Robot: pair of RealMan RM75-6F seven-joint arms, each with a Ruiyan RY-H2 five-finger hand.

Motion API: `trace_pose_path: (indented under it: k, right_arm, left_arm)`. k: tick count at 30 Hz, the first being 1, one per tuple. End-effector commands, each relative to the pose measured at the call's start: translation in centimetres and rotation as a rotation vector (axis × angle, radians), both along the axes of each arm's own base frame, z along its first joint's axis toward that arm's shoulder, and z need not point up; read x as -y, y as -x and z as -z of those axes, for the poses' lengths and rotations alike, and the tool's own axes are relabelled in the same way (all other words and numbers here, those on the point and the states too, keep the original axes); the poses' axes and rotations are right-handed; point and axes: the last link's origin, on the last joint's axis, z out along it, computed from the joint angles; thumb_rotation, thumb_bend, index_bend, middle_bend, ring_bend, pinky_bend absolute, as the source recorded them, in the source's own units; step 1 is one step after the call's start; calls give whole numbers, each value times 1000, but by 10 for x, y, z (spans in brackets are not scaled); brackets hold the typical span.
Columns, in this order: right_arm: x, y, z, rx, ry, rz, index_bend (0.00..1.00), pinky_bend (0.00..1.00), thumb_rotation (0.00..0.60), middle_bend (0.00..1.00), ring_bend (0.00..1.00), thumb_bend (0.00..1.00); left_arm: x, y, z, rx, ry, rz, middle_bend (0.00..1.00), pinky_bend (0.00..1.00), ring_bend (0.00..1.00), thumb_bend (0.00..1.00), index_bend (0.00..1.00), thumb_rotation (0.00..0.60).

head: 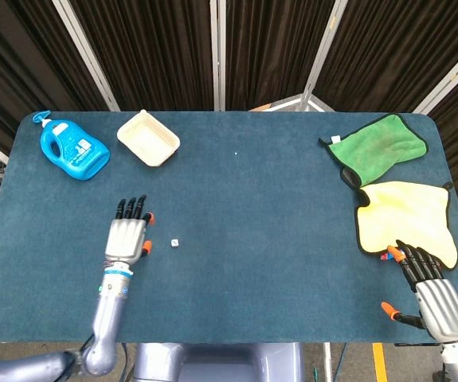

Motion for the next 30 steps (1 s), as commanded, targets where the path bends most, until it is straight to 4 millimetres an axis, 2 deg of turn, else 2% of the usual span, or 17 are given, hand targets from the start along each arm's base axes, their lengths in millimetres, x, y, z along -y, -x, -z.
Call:
trace_pose_path:
  k: [1,12,30]
  right_arm:
    - [-1,0,-1,2,0,-1,34,0,600,0,0,95]
    - [-1,-1,-4,13,6,-7,34,0,600,0,0,95]
    - [-3,-3,-5,19,6,-18,34,0,600,0,0,94]
  left_arm:
    - [-6,-11,14,-26,1,-11,0,0,0,338,414,600]
    - [-7,-27,45,-45,38,-33,0,0,0,338,414,600]
    - [-8,-31,61,-44,59,-44,0,0,0,337,446,600]
